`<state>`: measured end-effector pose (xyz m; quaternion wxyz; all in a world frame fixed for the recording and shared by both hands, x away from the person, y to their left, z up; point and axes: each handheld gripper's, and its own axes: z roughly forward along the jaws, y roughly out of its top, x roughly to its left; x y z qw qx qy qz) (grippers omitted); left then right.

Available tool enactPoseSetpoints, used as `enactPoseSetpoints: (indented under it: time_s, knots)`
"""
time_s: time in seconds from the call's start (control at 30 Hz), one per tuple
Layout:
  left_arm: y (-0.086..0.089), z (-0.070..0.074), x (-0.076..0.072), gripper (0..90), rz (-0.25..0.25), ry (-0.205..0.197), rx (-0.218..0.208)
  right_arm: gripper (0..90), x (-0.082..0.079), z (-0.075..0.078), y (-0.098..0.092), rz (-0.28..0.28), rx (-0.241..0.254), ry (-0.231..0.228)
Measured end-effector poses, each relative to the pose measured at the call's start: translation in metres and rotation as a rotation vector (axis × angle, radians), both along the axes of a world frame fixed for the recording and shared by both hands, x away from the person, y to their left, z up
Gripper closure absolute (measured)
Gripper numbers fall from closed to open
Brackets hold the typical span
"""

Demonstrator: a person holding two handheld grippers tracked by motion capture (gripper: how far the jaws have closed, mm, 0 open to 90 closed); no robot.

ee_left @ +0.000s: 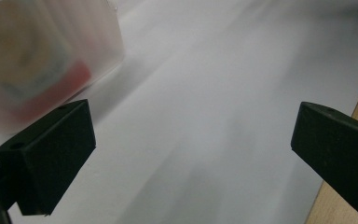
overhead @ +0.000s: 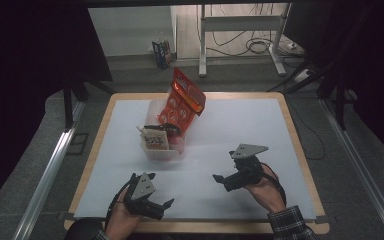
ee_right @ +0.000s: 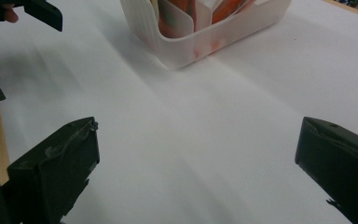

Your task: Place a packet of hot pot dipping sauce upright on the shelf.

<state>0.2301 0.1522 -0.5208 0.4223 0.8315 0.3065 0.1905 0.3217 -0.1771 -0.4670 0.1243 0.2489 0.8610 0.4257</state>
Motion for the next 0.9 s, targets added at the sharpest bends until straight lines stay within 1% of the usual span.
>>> enactPoseSetpoints:
  time_s: [0.5,0.9]
  knots:
    - [0.0,0.0,0.0,0.0,0.0,0.002,0.003,0.0,-0.003,-0.002,-0.008,-0.016,-0.018,-0.004]
    - [0.0,0.0,0.0,0.0,0.001,0.004,0.005,0.0,-0.006,-0.002,-0.014,-0.027,-0.02,-0.008]
